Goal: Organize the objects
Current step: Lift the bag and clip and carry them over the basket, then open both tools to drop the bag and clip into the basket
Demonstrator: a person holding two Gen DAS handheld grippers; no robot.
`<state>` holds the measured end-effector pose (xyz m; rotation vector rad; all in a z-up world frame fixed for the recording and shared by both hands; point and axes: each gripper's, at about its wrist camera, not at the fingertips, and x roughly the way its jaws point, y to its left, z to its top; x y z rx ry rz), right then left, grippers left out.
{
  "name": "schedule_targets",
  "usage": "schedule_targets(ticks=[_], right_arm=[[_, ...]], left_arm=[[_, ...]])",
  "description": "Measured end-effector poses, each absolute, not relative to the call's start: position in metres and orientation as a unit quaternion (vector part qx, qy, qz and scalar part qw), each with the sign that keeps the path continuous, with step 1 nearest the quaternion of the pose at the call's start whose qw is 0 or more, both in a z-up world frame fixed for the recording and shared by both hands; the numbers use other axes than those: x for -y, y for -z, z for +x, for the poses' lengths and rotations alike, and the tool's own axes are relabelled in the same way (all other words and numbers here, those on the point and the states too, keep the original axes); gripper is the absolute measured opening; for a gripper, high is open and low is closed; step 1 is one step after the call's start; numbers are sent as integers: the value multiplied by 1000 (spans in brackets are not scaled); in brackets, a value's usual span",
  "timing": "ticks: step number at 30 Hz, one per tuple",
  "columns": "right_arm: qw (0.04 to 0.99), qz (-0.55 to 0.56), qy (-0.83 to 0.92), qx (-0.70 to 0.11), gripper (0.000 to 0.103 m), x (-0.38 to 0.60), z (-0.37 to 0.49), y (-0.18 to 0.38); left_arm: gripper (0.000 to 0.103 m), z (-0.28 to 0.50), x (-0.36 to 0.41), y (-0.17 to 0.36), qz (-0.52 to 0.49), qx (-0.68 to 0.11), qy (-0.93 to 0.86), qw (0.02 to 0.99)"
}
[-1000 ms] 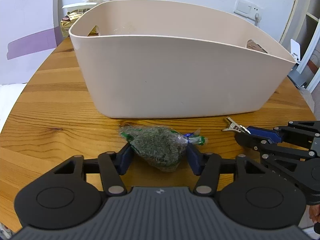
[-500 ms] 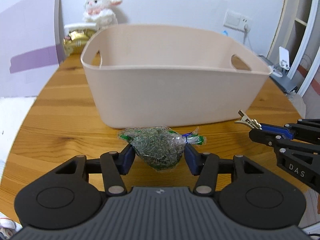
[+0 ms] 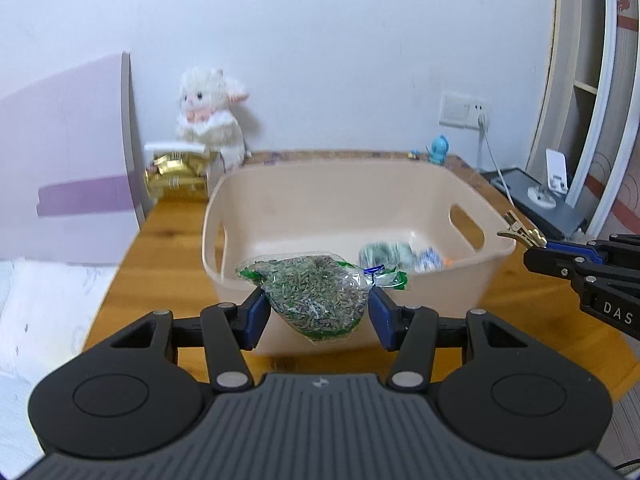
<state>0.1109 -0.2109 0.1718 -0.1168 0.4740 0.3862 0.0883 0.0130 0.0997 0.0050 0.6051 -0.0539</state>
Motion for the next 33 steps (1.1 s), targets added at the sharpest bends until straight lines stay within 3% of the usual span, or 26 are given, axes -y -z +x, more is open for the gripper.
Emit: schedule_targets(ticks=[10,28,31,33], right_arm=[[956,-58,-180,-225,11,199,164,-182],[930,-95,-163,-316,12,172,233,-130],[927,-94,-161,-326,13,171,235,-124],[927,-89,-159,-328,23,172,234,-121]], left_arm=[[55,154,-4,-106,21,-291,7,956],[57,238,8,-44,10,-413,14,911],[58,239,6,-38,9,-421,14,907],[60,238,6,-37,11,-420,14,907]])
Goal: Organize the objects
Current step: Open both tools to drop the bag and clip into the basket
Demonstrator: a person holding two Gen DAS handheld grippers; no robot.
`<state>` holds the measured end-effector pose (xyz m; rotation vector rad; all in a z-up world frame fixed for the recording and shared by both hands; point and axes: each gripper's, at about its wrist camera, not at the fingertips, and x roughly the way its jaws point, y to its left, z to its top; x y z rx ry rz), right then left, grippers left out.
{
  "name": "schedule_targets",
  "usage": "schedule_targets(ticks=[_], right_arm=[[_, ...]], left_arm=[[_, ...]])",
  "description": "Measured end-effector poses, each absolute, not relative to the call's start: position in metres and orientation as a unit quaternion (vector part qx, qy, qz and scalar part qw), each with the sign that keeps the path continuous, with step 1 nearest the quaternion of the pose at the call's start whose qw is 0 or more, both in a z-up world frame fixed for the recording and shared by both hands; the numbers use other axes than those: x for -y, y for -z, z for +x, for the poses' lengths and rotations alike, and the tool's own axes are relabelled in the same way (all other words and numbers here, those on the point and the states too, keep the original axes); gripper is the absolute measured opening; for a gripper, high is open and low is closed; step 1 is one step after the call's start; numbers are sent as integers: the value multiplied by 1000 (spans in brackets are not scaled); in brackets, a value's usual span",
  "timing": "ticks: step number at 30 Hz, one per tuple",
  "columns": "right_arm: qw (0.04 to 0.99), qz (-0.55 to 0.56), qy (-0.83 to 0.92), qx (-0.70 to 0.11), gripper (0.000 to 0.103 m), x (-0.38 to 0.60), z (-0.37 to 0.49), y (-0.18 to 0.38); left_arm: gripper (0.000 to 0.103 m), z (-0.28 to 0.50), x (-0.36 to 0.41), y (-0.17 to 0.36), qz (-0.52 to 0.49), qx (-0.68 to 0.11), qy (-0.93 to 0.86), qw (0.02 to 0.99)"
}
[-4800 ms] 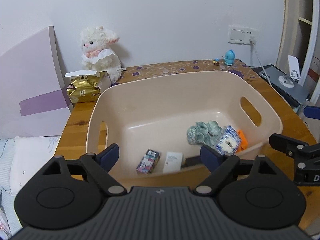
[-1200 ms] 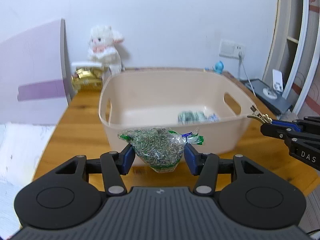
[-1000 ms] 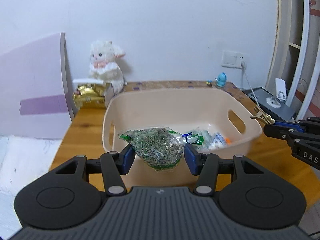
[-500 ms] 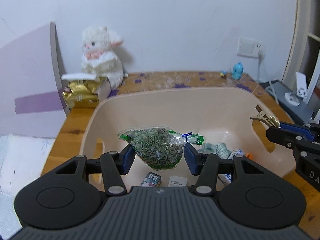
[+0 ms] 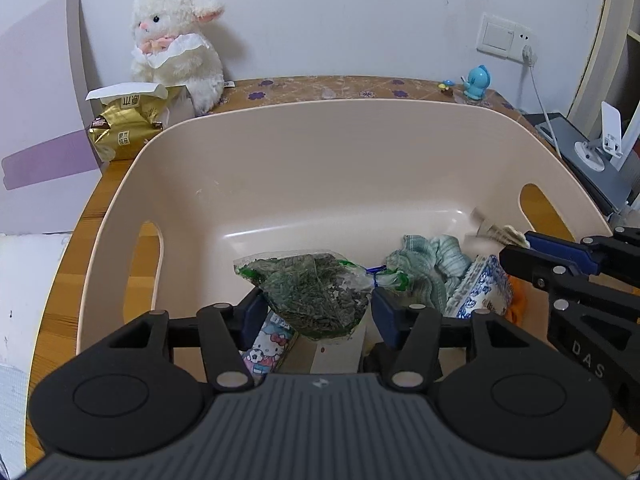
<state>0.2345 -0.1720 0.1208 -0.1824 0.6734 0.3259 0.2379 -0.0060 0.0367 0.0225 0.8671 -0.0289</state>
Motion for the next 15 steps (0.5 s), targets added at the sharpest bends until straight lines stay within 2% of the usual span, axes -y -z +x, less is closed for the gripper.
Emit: schedule_targets(ticks=[3,4,5,7,15], right_arm=[[928,-83,-160,-325,30,174,231,-121],[929,-82,-161,-324,37,173,229,-123],[930,-81,-159,-320,53,173,227,-125],[936,-80,-151,-306,73,174,220,-130],[946,-60,-134,-288,82,189,201,-148]], left_arm=[[64,235,5,-39,11,-415,13,909],[66,233,5,-41,8,-412,12,911],[68,232,5,-43,7,-408,12,913],[74,227,5,-47,7,-399,10,917],[79,211,6,-63,10,-378,-3,926]])
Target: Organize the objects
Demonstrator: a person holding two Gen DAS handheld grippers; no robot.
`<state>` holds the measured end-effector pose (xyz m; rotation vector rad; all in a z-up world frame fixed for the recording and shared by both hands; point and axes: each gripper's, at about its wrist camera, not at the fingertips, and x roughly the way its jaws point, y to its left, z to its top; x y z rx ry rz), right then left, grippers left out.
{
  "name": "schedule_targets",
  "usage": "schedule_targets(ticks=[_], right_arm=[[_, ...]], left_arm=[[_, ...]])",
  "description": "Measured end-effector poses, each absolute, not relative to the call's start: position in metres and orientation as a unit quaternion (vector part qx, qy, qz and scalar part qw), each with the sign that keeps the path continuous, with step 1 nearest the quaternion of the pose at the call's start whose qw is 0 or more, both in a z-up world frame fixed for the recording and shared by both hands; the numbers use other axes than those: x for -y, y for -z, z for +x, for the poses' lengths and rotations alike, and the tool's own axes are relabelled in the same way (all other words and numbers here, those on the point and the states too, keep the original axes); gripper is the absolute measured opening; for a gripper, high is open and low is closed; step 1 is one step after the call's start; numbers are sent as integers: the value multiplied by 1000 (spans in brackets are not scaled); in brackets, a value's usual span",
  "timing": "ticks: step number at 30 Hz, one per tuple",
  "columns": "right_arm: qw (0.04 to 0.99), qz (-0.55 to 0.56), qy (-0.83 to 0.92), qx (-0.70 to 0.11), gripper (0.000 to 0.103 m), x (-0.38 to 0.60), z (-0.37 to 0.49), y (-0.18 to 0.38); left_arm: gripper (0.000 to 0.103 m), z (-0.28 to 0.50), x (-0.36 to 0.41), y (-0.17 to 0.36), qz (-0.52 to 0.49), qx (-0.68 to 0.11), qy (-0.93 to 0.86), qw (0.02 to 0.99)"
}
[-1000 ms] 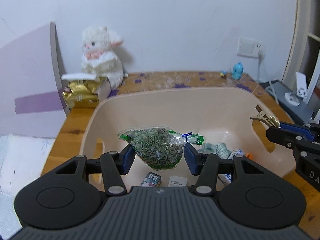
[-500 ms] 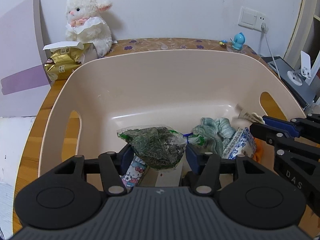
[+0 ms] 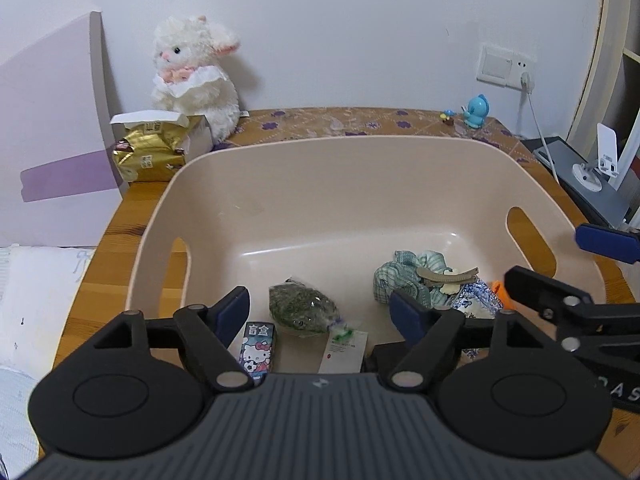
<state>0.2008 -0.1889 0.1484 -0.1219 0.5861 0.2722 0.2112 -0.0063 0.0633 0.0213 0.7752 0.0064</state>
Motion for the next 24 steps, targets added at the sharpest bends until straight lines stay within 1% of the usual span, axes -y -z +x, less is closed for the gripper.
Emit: schedule_targets(ticks=[2,4,9,18,20,24], right_arm=[[947,-55,-130,-290,88,192,198,-151],[947,-49,-127,-291,91,196,194,-152],[949,-41,-125,-285,93,199,182,-158],[952,-44,-121,-276,94,198,151,-169],[953,-41,-120,-274,99,198,144,-171],[954,-51,-115,-273,102,192,127,-174]], left_arm=[[82,207,6,-66,13,-373,-5,928],[83,201,6,-69,18,-369,-9,929],[84,189,4,-77,23,-361,-16,932],[84,157,1,-89,23,-342,-28,939],[84,150,1,-91,23,-340,-30,940],[84,131,2,-94,21,-334,-25,942]])
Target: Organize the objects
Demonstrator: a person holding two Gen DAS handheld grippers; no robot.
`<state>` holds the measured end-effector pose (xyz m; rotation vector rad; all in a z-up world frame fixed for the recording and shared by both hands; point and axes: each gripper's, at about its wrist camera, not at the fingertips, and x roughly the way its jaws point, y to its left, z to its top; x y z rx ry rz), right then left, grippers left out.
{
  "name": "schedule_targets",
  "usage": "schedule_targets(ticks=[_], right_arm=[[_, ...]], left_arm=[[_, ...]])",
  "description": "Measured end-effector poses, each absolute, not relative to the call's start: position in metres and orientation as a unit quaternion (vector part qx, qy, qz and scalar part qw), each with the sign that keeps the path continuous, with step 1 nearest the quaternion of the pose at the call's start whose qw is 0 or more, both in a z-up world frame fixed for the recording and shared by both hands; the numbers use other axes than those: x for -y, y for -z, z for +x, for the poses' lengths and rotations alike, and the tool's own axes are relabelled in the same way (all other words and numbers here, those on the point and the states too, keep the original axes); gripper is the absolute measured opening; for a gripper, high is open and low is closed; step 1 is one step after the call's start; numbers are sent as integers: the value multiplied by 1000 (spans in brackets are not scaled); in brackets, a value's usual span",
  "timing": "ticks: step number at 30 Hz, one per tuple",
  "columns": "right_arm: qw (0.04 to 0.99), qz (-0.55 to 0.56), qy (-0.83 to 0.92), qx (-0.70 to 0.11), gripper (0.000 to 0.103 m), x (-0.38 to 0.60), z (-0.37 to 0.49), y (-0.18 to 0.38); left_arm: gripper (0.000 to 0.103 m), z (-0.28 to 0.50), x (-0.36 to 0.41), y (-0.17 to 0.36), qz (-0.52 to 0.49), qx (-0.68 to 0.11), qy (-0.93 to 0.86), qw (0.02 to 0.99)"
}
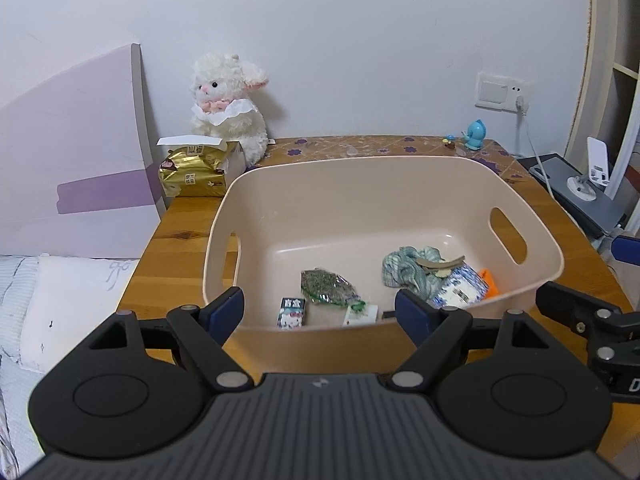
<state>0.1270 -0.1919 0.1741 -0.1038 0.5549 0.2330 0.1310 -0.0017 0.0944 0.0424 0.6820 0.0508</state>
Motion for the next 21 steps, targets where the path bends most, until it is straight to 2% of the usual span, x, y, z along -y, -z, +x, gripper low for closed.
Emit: schedule_targets(ticks=[21], right_arm=[[965,-24,-106,-240,103,198,46,-186]], left_arm=[[84,41,5,-117,24,-284,-22,958]])
